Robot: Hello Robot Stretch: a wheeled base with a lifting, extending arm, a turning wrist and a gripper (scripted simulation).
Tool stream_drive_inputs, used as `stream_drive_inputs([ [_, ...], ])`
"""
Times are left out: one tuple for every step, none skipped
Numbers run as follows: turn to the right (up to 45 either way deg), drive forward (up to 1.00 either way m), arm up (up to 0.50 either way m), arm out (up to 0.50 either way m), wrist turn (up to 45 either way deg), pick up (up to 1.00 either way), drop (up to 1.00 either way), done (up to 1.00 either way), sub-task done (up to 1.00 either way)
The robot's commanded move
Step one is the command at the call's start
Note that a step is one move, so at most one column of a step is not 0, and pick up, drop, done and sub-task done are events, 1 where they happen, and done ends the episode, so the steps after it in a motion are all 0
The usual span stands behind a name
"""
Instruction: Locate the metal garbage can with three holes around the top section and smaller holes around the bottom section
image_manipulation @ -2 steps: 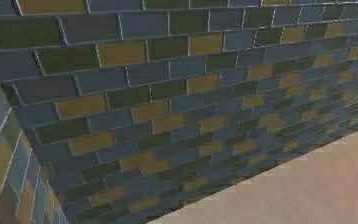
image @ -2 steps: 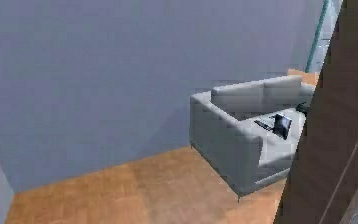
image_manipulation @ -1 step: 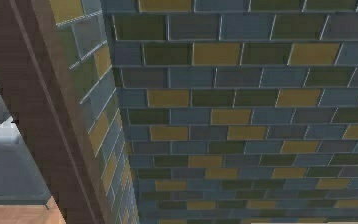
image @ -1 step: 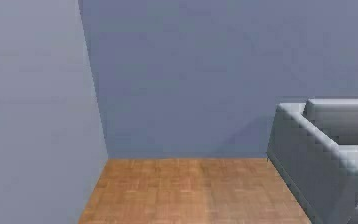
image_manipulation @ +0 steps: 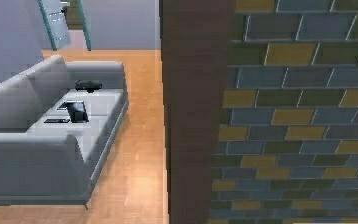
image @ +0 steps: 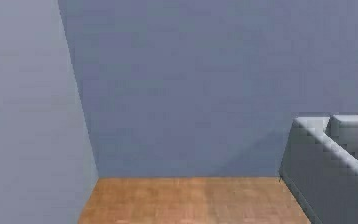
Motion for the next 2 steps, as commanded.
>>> stream_drive_inputs([
  [45.0,0.00,0.00,0.00,0.0,0.00,0.00,0.00,0.00],
  [12.0,0.00,0.00,0.00,0.0,0.00,0.00,0.00,0.00],
])
